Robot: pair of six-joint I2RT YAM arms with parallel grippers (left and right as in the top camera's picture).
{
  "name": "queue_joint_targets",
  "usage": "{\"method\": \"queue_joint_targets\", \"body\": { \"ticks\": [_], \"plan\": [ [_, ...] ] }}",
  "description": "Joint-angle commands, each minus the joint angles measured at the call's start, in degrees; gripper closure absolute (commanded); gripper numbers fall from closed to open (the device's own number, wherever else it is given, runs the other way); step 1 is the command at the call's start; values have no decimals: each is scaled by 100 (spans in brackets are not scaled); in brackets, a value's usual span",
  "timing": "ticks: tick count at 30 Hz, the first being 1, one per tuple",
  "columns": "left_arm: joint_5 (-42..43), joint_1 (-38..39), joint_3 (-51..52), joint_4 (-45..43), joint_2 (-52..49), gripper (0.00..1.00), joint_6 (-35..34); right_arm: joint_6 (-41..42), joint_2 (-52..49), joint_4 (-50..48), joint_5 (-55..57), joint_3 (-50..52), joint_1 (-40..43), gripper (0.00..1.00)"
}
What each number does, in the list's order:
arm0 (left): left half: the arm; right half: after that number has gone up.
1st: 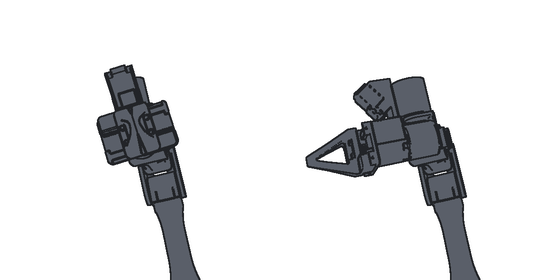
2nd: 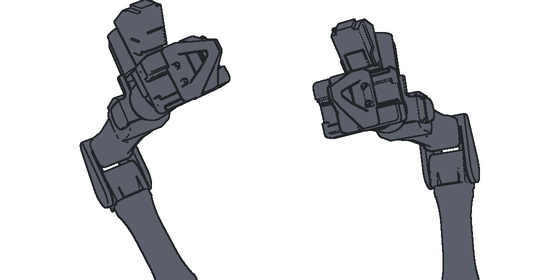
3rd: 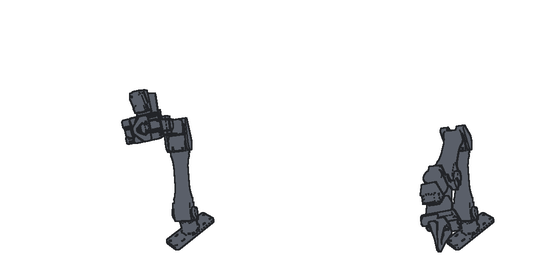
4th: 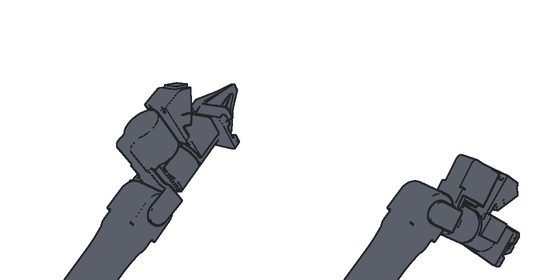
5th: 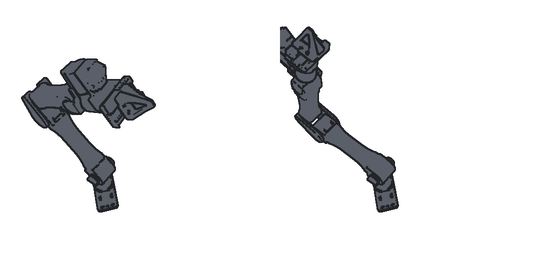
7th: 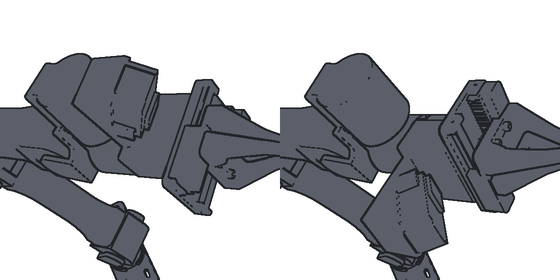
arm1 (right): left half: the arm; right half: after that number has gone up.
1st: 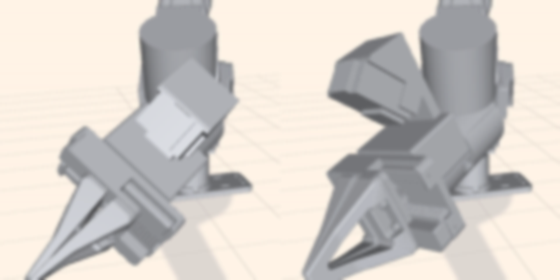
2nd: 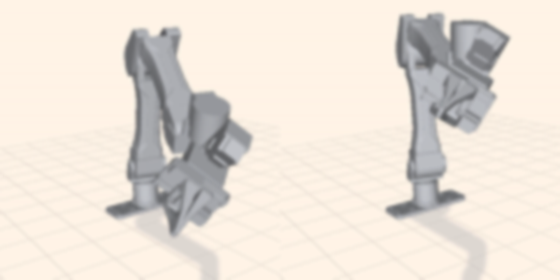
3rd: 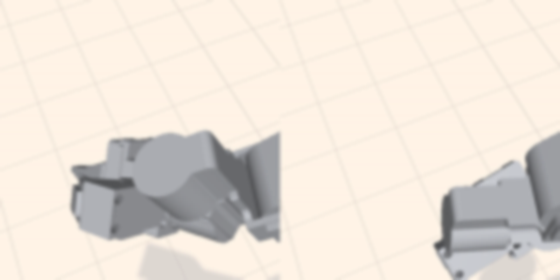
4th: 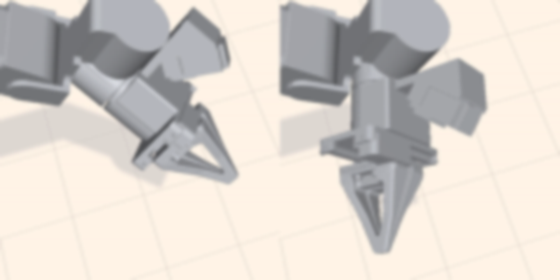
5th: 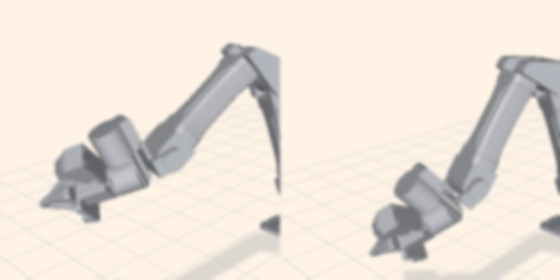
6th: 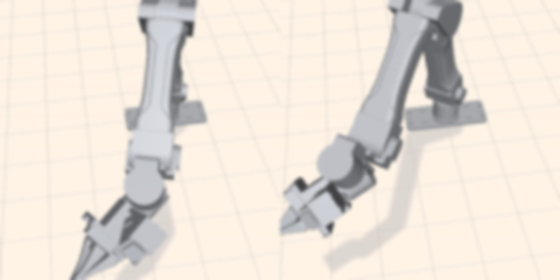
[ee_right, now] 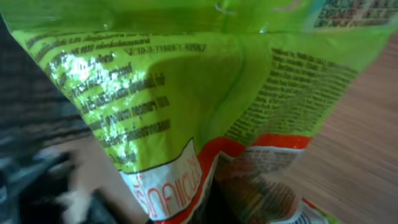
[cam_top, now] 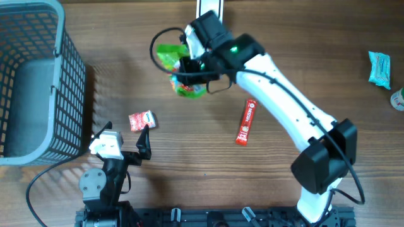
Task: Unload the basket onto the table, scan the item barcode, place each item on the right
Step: 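Hold the snack bag under the scanner with the right gripper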
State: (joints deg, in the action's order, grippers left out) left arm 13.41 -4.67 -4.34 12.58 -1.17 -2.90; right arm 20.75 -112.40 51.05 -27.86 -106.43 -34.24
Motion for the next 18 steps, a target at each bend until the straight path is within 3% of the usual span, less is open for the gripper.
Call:
{"method": "queue_joint_targets", "body": {
  "ticks": [1,4,6,9,13,14,18],
  "plan": [
    [50,-33,37,-20,24,0,-57,-1204,61,-874,-1958,-90,564,96],
    [50,-33,37,-20,24,0,-57,-1867,-105,-2618,-4155,44,1095,96],
    [50,-33,37,-20,24,0,-57,-1589,-428,-3740,-4771,118,1379,96],
    [50,-33,37,-20,24,0,-57,-420,-1106,-5737,-4970,118,1692,96],
    [50,-33,37,-20,24,0,-57,2343,-2297,-10115,-4548,118,1971,96],
    [50,-33,37,-20,24,0,-57,2739,-2546,-10725,-4234,116,2035,96],
    [48,-33,37,-20,24,0,-57,3327,-3230,-11436,-3119,111,2173,96]
  ]
}}
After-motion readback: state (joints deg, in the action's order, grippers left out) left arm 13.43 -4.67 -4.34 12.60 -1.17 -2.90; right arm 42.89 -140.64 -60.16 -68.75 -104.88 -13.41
